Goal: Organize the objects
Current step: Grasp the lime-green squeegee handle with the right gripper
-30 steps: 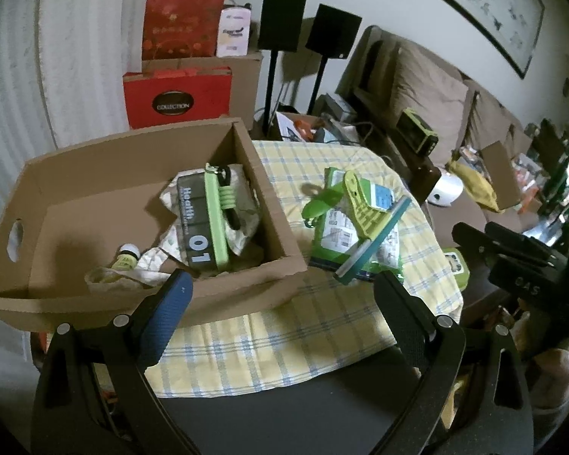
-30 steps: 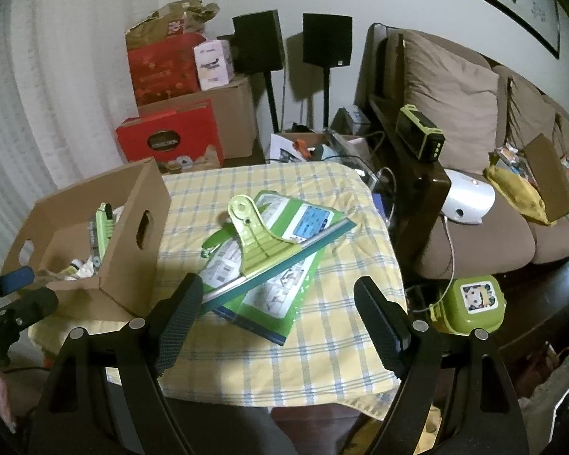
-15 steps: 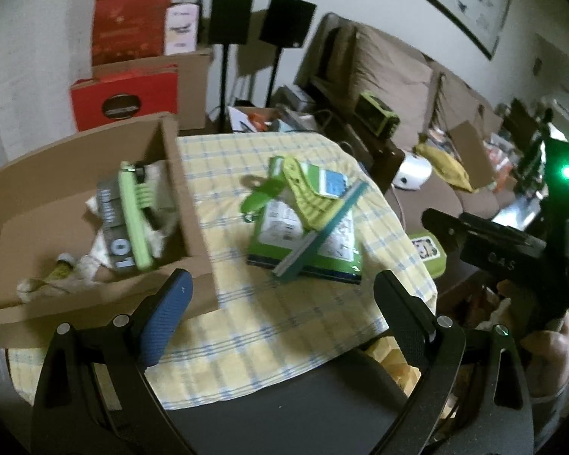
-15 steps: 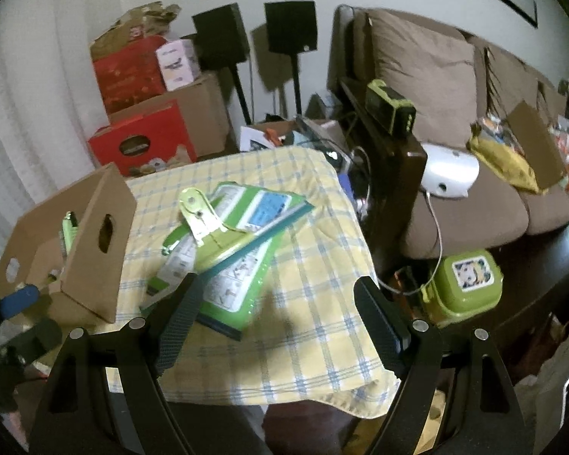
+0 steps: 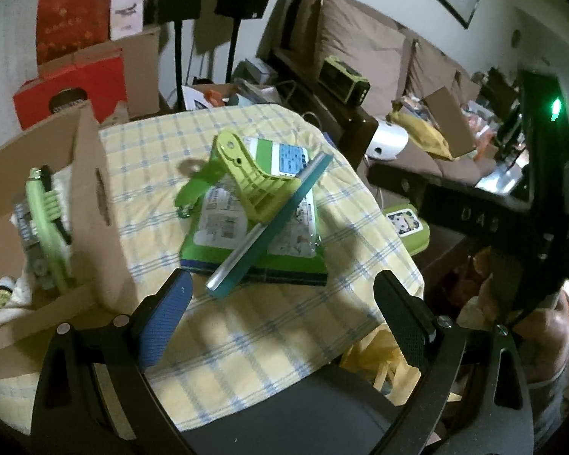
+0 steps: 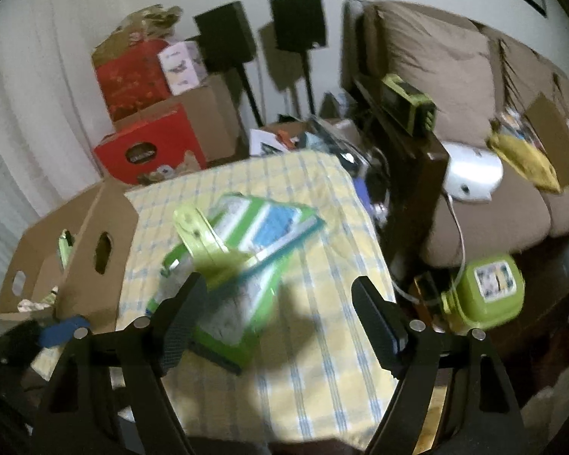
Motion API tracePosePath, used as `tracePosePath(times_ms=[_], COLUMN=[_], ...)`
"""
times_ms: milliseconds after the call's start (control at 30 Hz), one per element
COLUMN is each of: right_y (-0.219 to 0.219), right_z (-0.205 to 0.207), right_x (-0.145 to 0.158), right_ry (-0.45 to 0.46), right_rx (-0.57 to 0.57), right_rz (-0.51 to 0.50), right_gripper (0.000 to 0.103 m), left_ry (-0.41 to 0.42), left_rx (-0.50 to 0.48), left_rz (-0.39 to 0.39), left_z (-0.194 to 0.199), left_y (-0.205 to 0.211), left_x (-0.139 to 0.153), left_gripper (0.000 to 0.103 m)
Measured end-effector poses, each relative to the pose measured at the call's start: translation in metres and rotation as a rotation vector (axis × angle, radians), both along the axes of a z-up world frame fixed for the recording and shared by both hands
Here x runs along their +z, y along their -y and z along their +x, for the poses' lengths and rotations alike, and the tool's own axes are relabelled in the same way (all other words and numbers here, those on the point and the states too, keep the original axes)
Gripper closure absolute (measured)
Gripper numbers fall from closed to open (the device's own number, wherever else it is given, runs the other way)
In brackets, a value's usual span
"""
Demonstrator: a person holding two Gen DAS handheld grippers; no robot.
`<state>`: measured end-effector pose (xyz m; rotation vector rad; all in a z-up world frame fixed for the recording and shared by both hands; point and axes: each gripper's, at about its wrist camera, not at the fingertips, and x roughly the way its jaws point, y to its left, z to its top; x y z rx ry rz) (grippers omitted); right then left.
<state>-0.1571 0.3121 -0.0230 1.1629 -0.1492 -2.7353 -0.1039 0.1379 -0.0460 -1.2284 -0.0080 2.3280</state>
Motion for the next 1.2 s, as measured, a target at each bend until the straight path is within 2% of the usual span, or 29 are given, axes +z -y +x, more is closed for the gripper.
tracePosePath(times_ms=[133,267,600,767,867,933,1033,1200], right_y=[0.018,0.041,0.093,0.11,0.115,0.117,0.115,0.103], right_z=[-0.028,-0.055,-0.093,-0.106,-0.114,-0.119,-0.118,-0.104], right_x=[0.003,-0.006,-0.038,-0.049,-0.057,-0.064,-0.065,-0.052], right_ry=[-0.007,-0.005,-0.005,0.004,0.026,0.049,0.036,-0.002], right_rx=[0.096,0.187,0.346,0.379,0.389,0.397,0.391,0.381], right_rz=[0.017,0.028,0.135,0.187,0.194,0.19,0.195,0.141], right_gripper=[0.031,0.031,0.036,0.041,0.052,0.066,0.067,0.067], left_ry=[-0.012,-0.011,-0.041,-0.036,-0.038,-0.036,-0.03,0.003], left_rx=[0.012,0.049,0.1,0.104,0.102,0.107,0.115,0.131], left_rz=[0.004,0.017,0.036,0.05,0.051,0.052,0.065,0.118], left_z=[-0.004,-0.009,0.0,0.004,0.005,0.006,0.006,0.003], left_y=[-0.005,0.0,0.005,0.006,0.007,0.007,0.011,0.019], left_x=[-0.005,-0.015,-0.033,-0.039,-0.041,-0.042,-0.044,-0.046], left_gripper=[0.007,0.007,0.007,0.007,0.007,0.007,0.007,0.007])
